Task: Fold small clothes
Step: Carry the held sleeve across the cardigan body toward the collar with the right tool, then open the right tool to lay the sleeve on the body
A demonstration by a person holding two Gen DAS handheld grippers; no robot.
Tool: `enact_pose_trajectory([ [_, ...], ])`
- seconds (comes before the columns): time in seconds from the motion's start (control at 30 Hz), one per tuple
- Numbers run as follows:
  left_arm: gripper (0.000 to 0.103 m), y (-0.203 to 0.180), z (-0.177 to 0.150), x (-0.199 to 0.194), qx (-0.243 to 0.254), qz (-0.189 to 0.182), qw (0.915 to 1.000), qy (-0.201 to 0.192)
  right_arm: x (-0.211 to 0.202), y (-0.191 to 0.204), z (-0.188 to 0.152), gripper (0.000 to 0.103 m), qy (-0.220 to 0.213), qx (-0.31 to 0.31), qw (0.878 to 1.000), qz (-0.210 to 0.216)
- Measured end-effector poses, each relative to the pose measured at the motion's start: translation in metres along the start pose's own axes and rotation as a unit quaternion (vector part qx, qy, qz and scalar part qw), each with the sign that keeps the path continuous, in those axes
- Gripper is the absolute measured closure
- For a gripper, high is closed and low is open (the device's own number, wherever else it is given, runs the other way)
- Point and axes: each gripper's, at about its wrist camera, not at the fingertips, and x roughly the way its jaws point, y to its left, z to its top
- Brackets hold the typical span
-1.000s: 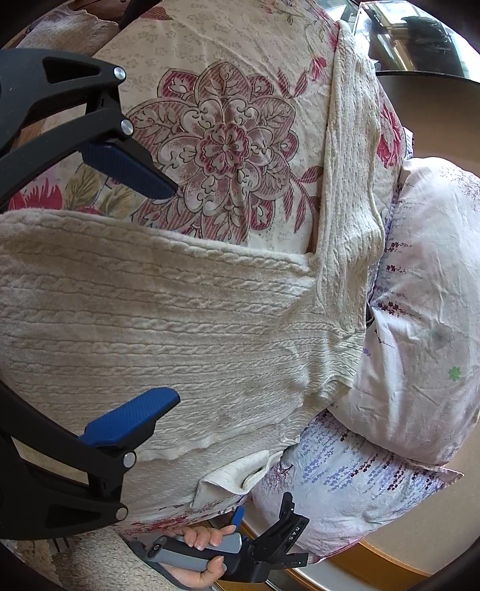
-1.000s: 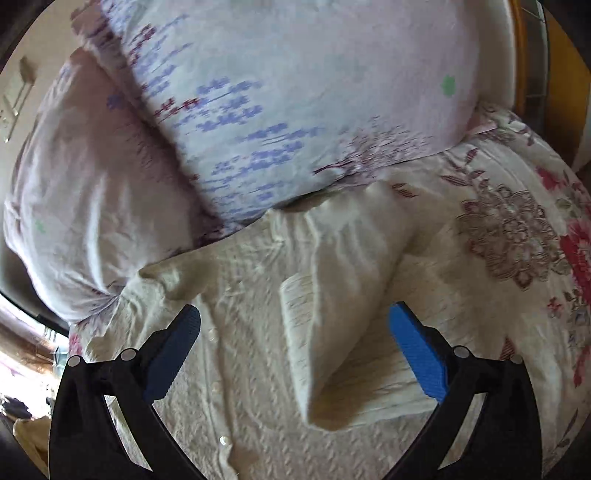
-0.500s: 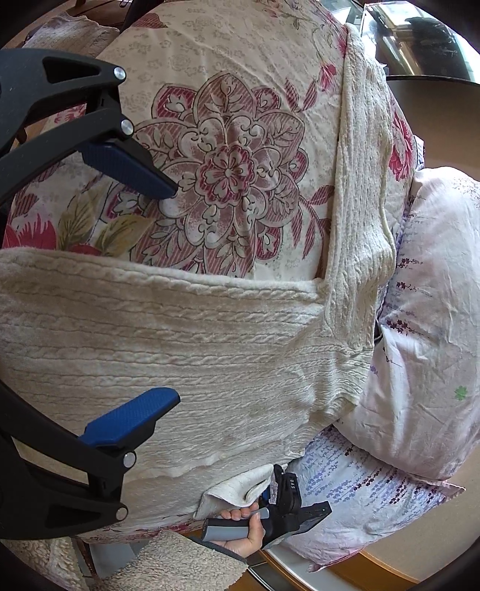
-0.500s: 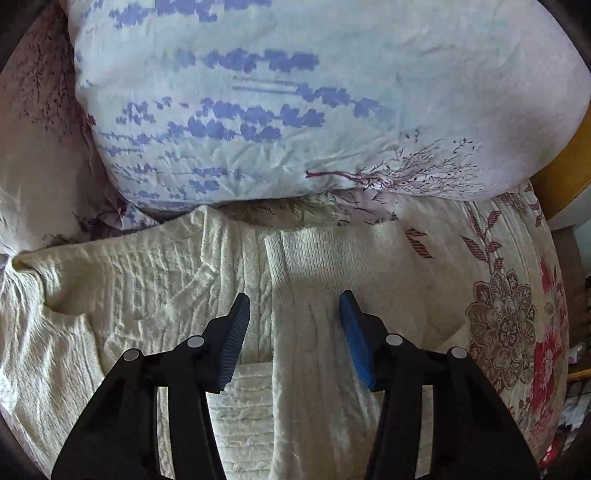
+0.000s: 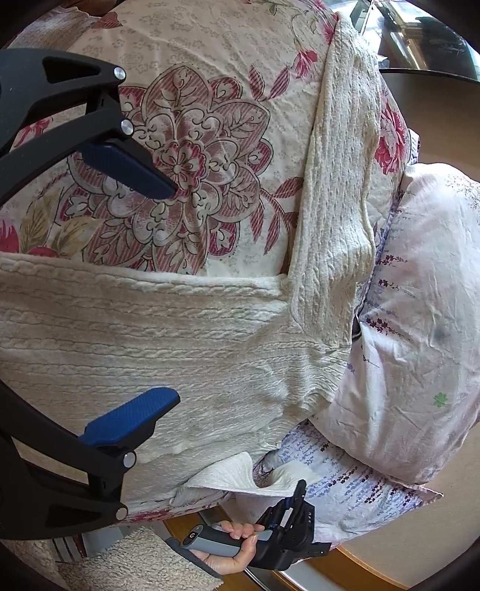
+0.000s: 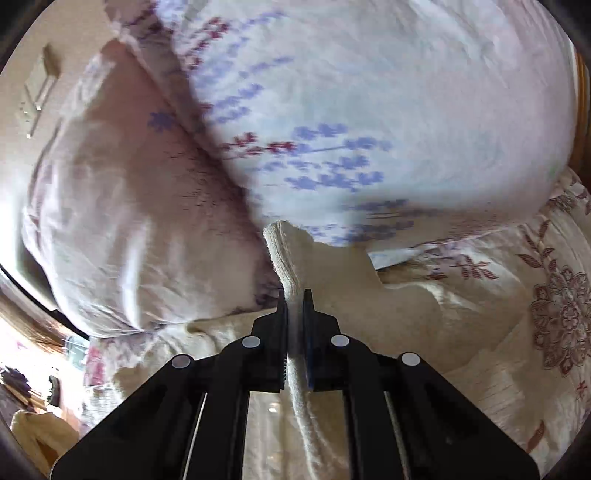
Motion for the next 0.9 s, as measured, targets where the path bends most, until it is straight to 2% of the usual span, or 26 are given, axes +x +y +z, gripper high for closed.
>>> enact_pose_trajectory([
  [0.17,0.002,0.005,0.004,-0.005,-0.007,0.0,0.9999,-0.011,0.007,0.079,-0.036,0.096,0.015,-0.032,0.994,0.103],
  [0.23,0.002,0.007,0.004,-0.007,-0.008,0.003,0.9999,-0.014,0.022,0.109,-0.059,0.096,0.037,-0.064,0.991,0.116],
  [0.33,0.002,0.01,0.004,-0.01,-0.011,0.008,0.9998,-0.017,0.054,0.145,-0.096,0.095,0.101,-0.128,0.981,0.107],
  [0.4,0.002,0.012,0.005,-0.012,-0.013,0.01,0.9997,-0.02,0.06,0.152,-0.123,0.085,0.143,-0.16,0.972,0.093],
  [0.43,0.002,0.012,0.006,-0.013,-0.013,0.011,0.9996,-0.023,0.058,0.152,-0.131,0.073,0.154,-0.17,0.969,0.095],
  [0.47,0.002,0.012,0.007,-0.014,-0.013,0.012,0.9995,-0.025,0.051,0.15,-0.137,0.055,0.152,-0.176,0.968,0.096],
  [0.53,0.002,0.011,0.01,-0.014,-0.012,0.011,0.9995,-0.027,0.033,0.138,-0.134,0.042,0.121,-0.175,0.973,0.09],
  [0.6,0.002,0.007,0.016,-0.011,-0.011,0.005,0.9995,-0.028,0.009,0.111,-0.121,0.042,0.085,-0.15,0.982,0.078],
  [0.67,0.002,-0.001,0.024,-0.004,-0.011,-0.003,0.9996,-0.025,-0.011,0.069,-0.099,0.045,0.058,-0.108,0.991,0.048],
  [0.73,0.002,-0.009,0.032,0.007,-0.014,-0.013,0.9997,-0.017,-0.03,0.02,-0.084,0.051,0.039,-0.044,0.998,0.027],
  [0.77,0.002,-0.014,0.037,0.014,-0.019,-0.023,0.9995,-0.011,-0.04,-0.008,-0.08,0.052,0.039,0.003,0.998,0.039],
  [0.83,0.002,-0.02,0.047,0.027,-0.044,-0.055,0.9975,-0.002,-0.057,-0.064,-0.078,0.052,0.045,0.118,0.987,0.1],
  [0.9,0.002,-0.027,0.055,0.038,-0.073,-0.09,0.9932,-0.001,-0.076,-0.112,-0.09,0.052,0.046,0.213,0.965,0.144],
])
